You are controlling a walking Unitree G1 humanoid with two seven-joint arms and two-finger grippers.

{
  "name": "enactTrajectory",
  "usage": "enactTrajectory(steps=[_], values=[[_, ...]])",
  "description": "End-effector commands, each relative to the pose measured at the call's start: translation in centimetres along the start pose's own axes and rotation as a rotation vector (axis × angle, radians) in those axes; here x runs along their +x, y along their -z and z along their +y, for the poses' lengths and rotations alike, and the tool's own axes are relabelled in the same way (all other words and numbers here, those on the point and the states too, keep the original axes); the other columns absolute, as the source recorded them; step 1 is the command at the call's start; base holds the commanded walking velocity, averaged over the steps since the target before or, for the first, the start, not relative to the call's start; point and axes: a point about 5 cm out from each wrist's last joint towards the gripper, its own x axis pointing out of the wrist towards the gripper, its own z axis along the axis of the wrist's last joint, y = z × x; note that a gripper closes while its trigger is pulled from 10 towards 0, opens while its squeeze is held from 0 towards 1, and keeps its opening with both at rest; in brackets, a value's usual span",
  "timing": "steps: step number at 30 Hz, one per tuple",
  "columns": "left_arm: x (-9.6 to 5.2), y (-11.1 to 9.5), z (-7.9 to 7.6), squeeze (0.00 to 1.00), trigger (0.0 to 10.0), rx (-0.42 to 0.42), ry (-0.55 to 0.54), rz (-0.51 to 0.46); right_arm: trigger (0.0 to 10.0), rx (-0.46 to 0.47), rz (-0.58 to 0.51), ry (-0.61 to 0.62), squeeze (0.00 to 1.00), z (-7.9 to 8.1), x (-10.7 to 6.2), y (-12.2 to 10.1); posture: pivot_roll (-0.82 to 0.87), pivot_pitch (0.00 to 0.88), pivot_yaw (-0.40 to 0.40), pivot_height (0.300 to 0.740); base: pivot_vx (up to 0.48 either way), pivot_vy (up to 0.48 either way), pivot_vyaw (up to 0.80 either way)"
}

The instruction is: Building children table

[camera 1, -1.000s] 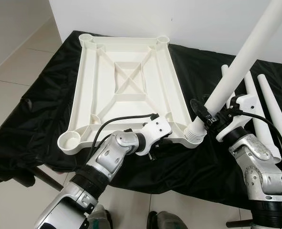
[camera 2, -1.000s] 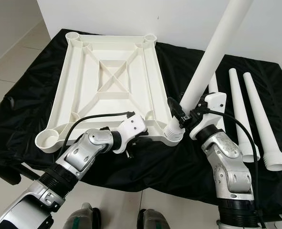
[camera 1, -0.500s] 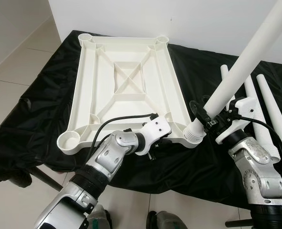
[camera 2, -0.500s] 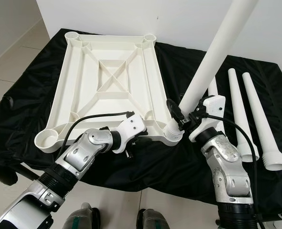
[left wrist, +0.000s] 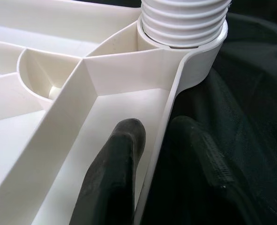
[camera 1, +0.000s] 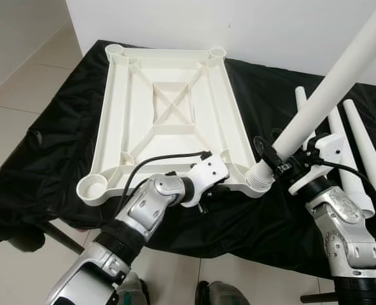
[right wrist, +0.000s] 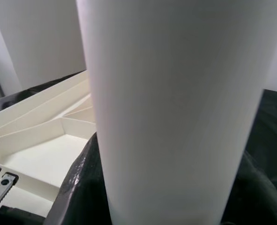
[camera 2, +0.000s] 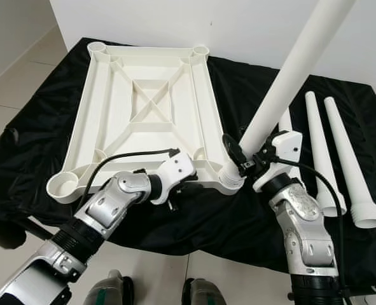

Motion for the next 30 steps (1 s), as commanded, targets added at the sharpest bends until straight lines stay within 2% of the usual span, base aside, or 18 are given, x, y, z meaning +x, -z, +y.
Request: enactTrajectory(steps=[1,7,12,18,30], values=[[-0.2,-0.6,0.7,0.0,10.0,0.035,-0.026,-0.005,10.0,0.081,0.164,0.018,0.0,0.3,-0.8,3.6,-0.06,0.071,-0.021,0.74,0.0,0.0,0.0],[-0.2,-0.7,0.6,0.0,10.0,0.034,-0.026,-0.006,10.0,0.091,0.159,0.035,0.0,0.3,-0.8,3.9,-0.06,0.073,-0.022,0.74,0.0,0.0,0.0],[-0.2,-0.8,0.6,0.0,10.0,0.032,-0.026,-0.009,10.0,0.142,0.098,0.022,0.0,0.6,-1.3,4.1,-0.05,0.072,-0.023,0.74,0.0,0.0,0.0],[-0.2,-0.8,0.6,0.0,10.0,0.031,-0.027,-0.009,10.0,0.135,0.079,0.02,0.0,0.7,-1.3,4.0,-0.06,0.072,-0.023,0.74,0.0,0.0,0.0],[-0.1,-0.9,0.6,0.0,10.0,0.029,-0.028,-0.015,10.0,0.103,0.107,-0.023,0.0,1.2,0.1,3.7,-0.06,0.07,-0.026,0.74,0.0,0.0,0.0]])
